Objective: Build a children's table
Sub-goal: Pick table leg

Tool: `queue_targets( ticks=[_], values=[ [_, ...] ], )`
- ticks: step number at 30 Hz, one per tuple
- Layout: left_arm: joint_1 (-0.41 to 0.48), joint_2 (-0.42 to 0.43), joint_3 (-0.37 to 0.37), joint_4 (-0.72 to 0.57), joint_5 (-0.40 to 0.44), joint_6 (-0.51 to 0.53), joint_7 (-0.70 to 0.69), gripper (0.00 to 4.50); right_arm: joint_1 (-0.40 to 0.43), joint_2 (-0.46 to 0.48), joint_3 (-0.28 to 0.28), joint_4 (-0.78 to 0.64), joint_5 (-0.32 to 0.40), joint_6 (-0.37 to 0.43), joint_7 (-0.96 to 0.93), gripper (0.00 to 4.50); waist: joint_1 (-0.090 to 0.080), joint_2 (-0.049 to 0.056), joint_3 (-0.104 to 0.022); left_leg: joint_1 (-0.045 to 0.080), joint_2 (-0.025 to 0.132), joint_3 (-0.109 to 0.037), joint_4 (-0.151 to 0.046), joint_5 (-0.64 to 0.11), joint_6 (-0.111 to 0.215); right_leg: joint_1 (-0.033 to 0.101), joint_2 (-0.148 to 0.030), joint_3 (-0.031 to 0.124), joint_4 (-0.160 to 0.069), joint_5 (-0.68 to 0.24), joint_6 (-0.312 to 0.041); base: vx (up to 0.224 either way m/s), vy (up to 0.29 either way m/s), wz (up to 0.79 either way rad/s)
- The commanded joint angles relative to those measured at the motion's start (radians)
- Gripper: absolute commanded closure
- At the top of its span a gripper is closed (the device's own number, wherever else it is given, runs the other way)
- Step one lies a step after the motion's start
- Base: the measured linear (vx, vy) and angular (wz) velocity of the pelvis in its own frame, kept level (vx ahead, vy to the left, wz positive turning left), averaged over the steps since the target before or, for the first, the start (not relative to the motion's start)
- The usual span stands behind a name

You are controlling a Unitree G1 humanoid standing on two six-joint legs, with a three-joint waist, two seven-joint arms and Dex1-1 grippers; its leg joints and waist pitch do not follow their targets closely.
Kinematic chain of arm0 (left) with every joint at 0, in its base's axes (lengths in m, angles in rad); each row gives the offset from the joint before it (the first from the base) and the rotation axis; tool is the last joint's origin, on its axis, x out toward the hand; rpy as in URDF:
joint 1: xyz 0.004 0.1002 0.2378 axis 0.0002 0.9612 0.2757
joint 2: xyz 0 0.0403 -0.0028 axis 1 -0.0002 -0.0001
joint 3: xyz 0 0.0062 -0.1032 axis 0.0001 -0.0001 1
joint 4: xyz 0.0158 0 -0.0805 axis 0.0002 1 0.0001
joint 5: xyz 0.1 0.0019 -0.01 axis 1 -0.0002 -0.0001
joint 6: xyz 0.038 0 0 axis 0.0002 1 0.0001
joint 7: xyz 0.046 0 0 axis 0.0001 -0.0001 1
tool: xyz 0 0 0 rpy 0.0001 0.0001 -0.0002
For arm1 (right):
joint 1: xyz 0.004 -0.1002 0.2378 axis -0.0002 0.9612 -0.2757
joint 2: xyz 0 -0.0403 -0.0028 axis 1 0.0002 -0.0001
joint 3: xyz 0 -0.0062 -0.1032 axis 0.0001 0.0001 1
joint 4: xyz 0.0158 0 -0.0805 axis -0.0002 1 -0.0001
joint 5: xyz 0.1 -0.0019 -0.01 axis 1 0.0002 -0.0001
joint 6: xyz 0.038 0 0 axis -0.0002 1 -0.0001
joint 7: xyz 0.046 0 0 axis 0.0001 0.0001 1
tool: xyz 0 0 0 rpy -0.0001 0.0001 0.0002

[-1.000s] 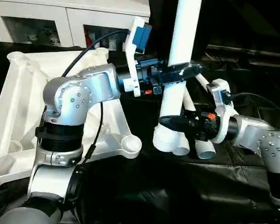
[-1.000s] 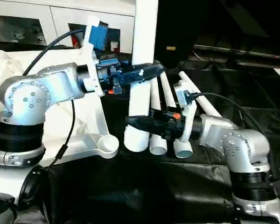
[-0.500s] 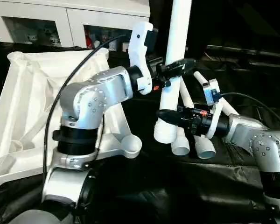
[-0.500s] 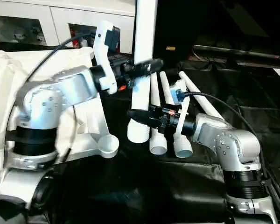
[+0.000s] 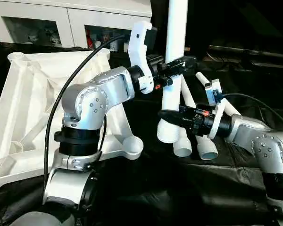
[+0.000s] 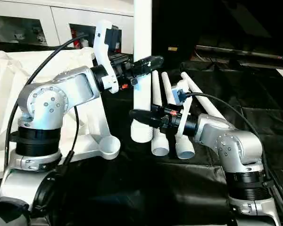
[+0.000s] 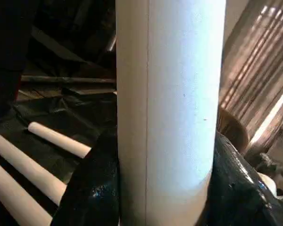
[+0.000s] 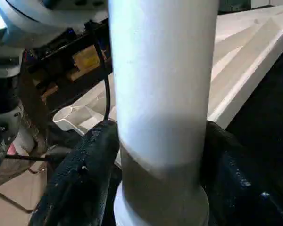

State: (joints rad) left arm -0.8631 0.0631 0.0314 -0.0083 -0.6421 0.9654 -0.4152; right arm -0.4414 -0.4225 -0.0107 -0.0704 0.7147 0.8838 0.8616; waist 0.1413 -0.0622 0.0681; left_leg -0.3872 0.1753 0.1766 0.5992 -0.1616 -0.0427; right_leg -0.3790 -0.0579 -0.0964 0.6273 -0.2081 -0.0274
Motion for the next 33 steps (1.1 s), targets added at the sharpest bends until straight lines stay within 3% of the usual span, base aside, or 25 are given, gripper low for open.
queue_targets(
  ticks=[1, 2, 4, 8, 9, 12, 24, 33],
  values=[
    [-0.001, 0.007, -0.041, -0.036, 0.002, -0.003, -0.040, 2.66, -0.028, -0.025, 0.006, 0.008, -0.005, 0.002, 0.011, 1.48, -0.004, 0.001, -0.077, 0.021, 0.064, -0.024, -0.058, -0.108, 0.003, 0.053, -0.103, 0.065, -0.085, -0.145, -0.132, 0.000, 0.000, 0.00],
    [0.000, 0.017, -0.059, -0.040, 0.005, -0.009, -0.060, 2.66, -0.034, -0.030, 0.010, 0.015, -0.007, 0.006, 0.026, 1.46, -0.005, -0.005, -0.077, 0.021, 0.064, -0.021, -0.058, -0.110, 0.002, 0.052, -0.103, 0.067, -0.087, -0.158, -0.129, 0.000, 0.000, 0.00],
    [0.000, 0.022, -0.067, -0.041, 0.006, -0.013, -0.069, 2.66, -0.037, -0.032, 0.012, 0.019, -0.007, 0.008, 0.034, 1.46, -0.004, -0.001, -0.076, 0.020, 0.064, -0.022, -0.058, -0.109, 0.003, 0.051, -0.103, 0.066, -0.086, -0.164, -0.126, 0.000, 0.000, 0.00],
    [0.001, 0.046, -0.098, -0.056, -0.001, -0.009, -0.120, 2.66, -0.049, -0.044, 0.033, 0.028, -0.017, 0.012, 0.055, 1.46, -0.004, -0.003, -0.077, 0.020, 0.064, -0.022, -0.058, -0.100, 0.004, 0.051, -0.103, 0.066, -0.084, -0.153, -0.128, 0.000, 0.000, 0.00],
    [0.001, 0.051, -0.103, -0.058, -0.002, -0.006, -0.129, 2.66, -0.052, -0.045, 0.036, 0.031, -0.017, 0.012, 0.056, 1.46, -0.005, -0.009, -0.077, 0.020, 0.064, -0.021, -0.058, -0.099, 0.004, 0.052, -0.103, 0.066, -0.084, -0.154, -0.127, 0.000, 0.000, 0.00],
    [0.002, 0.058, -0.109, -0.058, -0.002, -0.007, -0.143, 2.66, -0.058, -0.051, 0.047, 0.033, -0.016, 0.014, 0.066, 1.46, -0.005, -0.005, -0.076, 0.020, 0.064, -0.022, -0.057, -0.100, 0.004, 0.051, -0.102, 0.066, -0.083, -0.159, -0.130, 0.000, 0.000, 0.00],
    [-0.004, 0.071, -0.123, -0.049, 0.002, -0.013, -0.178, 2.66, -0.058, -0.060, 0.093, 0.037, -0.052, -0.012, 0.094, 1.46, -0.005, -0.007, -0.076, 0.019, 0.063, -0.020, -0.056, -0.103, 0.001, 0.051, -0.103, 0.066, -0.085, -0.179, -0.121, 0.000, 0.000, 0.00],
    [-0.008, 0.066, -0.117, -0.044, -0.003, -0.010, -0.181, 2.66, -0.060, -0.050, 0.095, 0.046, -0.065, -0.031, 0.100, 1.46, -0.005, -0.006, -0.077, 0.019, 0.064, -0.021, -0.056, -0.101, 0.003, 0.051, -0.103, 0.066, -0.083, -0.164, -0.127, 0.000, 0.000, 0.00]
  ],
)
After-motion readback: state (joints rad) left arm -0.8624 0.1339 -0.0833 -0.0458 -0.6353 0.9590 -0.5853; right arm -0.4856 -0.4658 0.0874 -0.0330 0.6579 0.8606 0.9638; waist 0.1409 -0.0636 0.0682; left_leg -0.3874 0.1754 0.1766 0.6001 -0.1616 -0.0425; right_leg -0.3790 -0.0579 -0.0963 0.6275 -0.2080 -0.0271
